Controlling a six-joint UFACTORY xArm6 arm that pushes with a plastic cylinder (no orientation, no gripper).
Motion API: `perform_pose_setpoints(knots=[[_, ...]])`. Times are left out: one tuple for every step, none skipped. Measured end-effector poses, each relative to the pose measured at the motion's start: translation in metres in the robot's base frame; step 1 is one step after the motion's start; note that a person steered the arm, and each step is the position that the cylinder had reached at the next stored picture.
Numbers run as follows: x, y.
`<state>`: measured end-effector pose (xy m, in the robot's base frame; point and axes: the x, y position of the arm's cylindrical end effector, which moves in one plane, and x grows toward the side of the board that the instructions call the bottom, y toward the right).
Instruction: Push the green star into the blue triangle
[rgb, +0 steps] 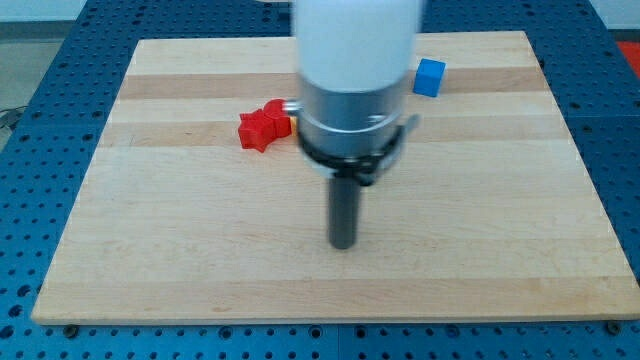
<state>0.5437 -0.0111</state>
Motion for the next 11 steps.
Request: perform_pose_setpoints(knots=[[-0.047,-0.027],[-0.072,-0.039],[-0.093,-0.024],[-0.108,-0.009],[-0.117,-0.008],[-0.127,0.001],[-0.127,0.001],[-0.113,0.002],[-0.088,0.022],[-0.096,0.031],[-0.136,0.04]])
